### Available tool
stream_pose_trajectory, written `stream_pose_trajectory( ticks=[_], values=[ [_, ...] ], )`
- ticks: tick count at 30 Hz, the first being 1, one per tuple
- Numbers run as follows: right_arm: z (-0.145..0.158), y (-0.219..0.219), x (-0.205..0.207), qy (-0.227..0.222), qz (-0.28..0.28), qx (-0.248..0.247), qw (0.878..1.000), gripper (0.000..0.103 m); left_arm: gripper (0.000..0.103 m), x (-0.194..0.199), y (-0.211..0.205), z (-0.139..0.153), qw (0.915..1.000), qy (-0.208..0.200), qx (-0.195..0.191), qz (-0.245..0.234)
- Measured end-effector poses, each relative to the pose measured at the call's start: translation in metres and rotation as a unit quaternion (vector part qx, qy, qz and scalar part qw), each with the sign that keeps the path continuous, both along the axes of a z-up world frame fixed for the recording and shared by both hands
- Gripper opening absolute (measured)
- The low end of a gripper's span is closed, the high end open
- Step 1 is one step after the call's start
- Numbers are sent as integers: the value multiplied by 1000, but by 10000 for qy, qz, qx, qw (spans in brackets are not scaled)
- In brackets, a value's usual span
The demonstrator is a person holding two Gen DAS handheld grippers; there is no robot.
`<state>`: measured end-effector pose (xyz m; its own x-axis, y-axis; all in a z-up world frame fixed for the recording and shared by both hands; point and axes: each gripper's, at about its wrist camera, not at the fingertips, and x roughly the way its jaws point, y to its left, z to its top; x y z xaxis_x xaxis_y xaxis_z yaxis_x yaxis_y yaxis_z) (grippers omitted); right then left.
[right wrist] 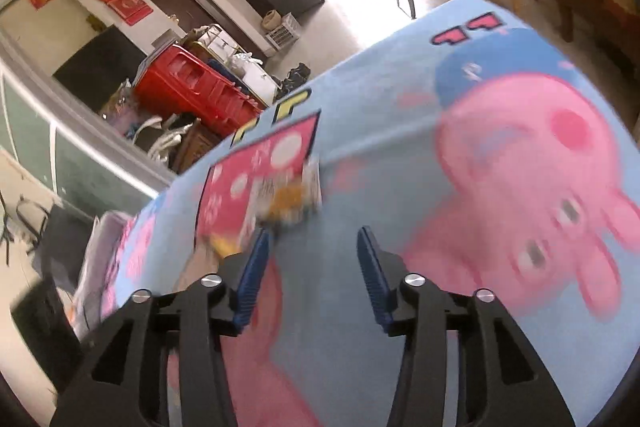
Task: Collect trash
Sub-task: 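Grasp the brown paper box with the left tool while the right tool grasps the snack wrapper, then carry the box and wrapper over the beige bin and open both tools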
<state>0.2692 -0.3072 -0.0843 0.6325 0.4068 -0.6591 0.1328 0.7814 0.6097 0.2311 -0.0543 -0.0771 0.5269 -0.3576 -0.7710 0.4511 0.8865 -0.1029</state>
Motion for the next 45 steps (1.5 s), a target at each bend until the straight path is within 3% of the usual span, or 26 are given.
stream_pose_trajectory(
  ticks=[3, 6, 7, 9, 14, 19, 22, 28, 33, 37, 42, 45],
  values=[
    [-9, -1, 24, 79, -48, 401, 9992, 48, 80, 8, -1, -9, 9999, 110, -41, -2],
    [-11, 15, 31, 48, 201, 360, 9991, 46, 78, 10, -3, -18, 9999, 126, 91, 20],
    [-12, 23, 30, 70, 314, 389, 9987, 39, 71, 10, -2, -21, 9998, 132, 122, 53],
    [-16, 37, 32, 188, 504, 362, 9979, 10, 66, 7, 2, -22, 9999, 56, 82, 54],
    [1, 30, 1, -160, 148, 468, 9987, 6, 60, -3, 13, -15, 9997, 169, -123, 102],
    [29, -5, -63, -566, -460, 87, 9973, 5, 59, -25, 17, 2, 9991, 187, -385, -18],
    [34, -35, -107, -627, -895, -106, 9940, 5, 59, -41, -3, 10, 9983, 204, -429, -328],
    [37, -129, -195, -709, -2081, -85, 9755, 5, 59, -66, -96, 30, 9893, 310, -606, -1289],
    [35, -206, -249, -623, -3091, -399, 9482, 5, 59, -74, -205, 44, 9723, 427, -827, -2142],
    [15, -244, -266, -423, -3528, -555, 9331, 5, 59, -72, -297, 36, 9598, 660, -792, -2612],
    [-18, -262, -259, -46, -3476, -619, 9356, 5, 59, -63, -381, 9, 9571, 646, -346, -2803],
    [-30, -262, -243, 240, -3273, -691, 9421, 16, 61, -56, -417, -13, 9576, 879, -44, -2741]
  ],
)
